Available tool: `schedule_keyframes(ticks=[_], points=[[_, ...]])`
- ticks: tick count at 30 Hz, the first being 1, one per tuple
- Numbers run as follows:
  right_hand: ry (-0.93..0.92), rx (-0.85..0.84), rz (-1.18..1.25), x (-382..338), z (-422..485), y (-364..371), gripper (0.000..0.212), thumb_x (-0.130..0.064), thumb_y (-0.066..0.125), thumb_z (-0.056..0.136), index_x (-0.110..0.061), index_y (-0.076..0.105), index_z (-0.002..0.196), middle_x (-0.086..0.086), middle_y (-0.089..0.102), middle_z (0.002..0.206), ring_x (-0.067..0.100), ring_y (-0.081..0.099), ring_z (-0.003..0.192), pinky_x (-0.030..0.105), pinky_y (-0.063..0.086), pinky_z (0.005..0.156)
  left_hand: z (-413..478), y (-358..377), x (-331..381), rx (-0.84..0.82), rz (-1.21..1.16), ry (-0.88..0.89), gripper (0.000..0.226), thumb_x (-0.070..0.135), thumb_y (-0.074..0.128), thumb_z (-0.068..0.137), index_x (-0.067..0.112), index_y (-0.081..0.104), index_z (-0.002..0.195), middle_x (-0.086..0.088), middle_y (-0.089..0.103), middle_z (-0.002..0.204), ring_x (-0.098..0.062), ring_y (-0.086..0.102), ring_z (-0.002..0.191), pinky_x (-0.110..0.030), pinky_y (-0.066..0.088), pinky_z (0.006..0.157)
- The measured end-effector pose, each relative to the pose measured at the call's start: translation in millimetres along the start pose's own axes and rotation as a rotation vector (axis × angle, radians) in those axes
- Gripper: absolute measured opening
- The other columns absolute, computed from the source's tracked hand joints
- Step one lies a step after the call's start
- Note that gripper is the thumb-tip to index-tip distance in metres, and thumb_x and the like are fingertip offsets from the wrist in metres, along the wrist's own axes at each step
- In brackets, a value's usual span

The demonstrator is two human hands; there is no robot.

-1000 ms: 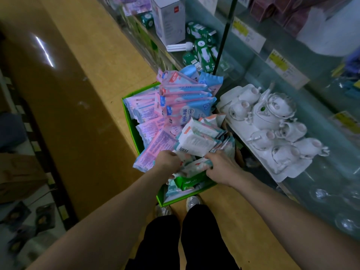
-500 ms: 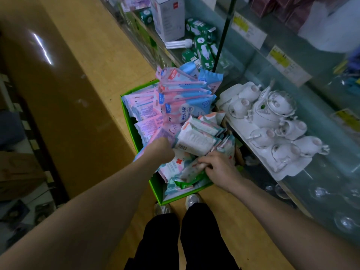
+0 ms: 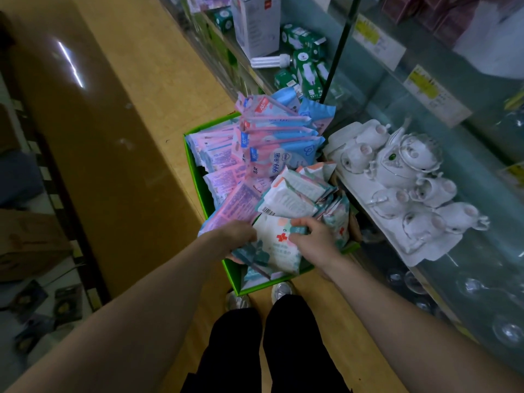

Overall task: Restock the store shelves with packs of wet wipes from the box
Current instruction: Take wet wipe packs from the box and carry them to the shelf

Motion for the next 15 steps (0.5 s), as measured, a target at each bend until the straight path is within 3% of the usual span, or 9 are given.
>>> schedule_keyframes(ticks=[4,7,11,13,15], points=[[0.138,0.040,0.195,-1.6,1.4,15.0,0.035,0.008,0.053,0.085,-0.018,0.054,0.108,0.011,0.054,0.118,0.019,0.054,0.088,0.024,0.047,0.062,-4.6,3.6,-2.3,-0.042,-0.196,-0.018,0.017,0.021,0.048,0.097,0.010,0.054,0.108,-0.014,0.061,0.107,-0.027,0.064,0.086,-0.042,0.058,0.079],[0.222,0.067,0.254,0.9,-0.6,25.4,0.041,0.010,0.051,0.085,-0.014,0.052,0.118,0.011,0.052,0.119,0.022,0.053,0.093,0.025,0.045,0.063,-5.6,7.9,-1.4,-0.073,-0.168,-0.007,0.041,0.049,0.053,0.094,0.014,0.056,0.115,-0.009,0.062,0.111,-0.026,0.066,0.090,-0.037,0.059,0.068],[0.249,0.065,0.232,7.4,-2.2,30.9,0.048,0.006,0.049,0.088,-0.014,0.044,0.132,0.010,0.049,0.118,0.012,0.047,0.076,0.021,0.039,0.052,-7.5,8.5,0.3,-0.065,-0.047,0.055,0.041,0.044,0.060,0.092,0.012,0.055,0.117,-0.010,0.065,0.104,-0.020,0.066,0.079,-0.028,0.058,0.054],[0.270,0.072,0.245,13.2,-1.4,31.8,0.052,-0.002,0.052,0.089,-0.012,0.036,0.138,0.011,0.051,0.121,0.019,0.053,0.087,0.025,0.042,0.057,-8.5,8.3,0.6,-0.084,-0.082,0.044,0.039,0.042,0.058,0.093,0.010,0.055,0.116,-0.011,0.066,0.103,-0.022,0.068,0.077,-0.030,0.059,0.055],[0.331,0.059,0.331,19.0,-1.7,35.8,0.057,-0.011,0.053,0.090,-0.011,0.030,0.141,0.014,0.053,0.123,0.027,0.058,0.098,0.031,0.049,0.068,-10.7,9.3,0.8,-0.125,-0.127,0.019,0.037,0.040,0.055,0.096,0.009,0.055,0.115,-0.013,0.065,0.107,-0.025,0.067,0.082,-0.037,0.060,0.068]])
Point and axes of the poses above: each hand's wrist, its own z-axis towards the middle knuckle, its own y-axis out of the palm, x = y × z, the point moved 5 cm from there along z, towards the middle knuckle
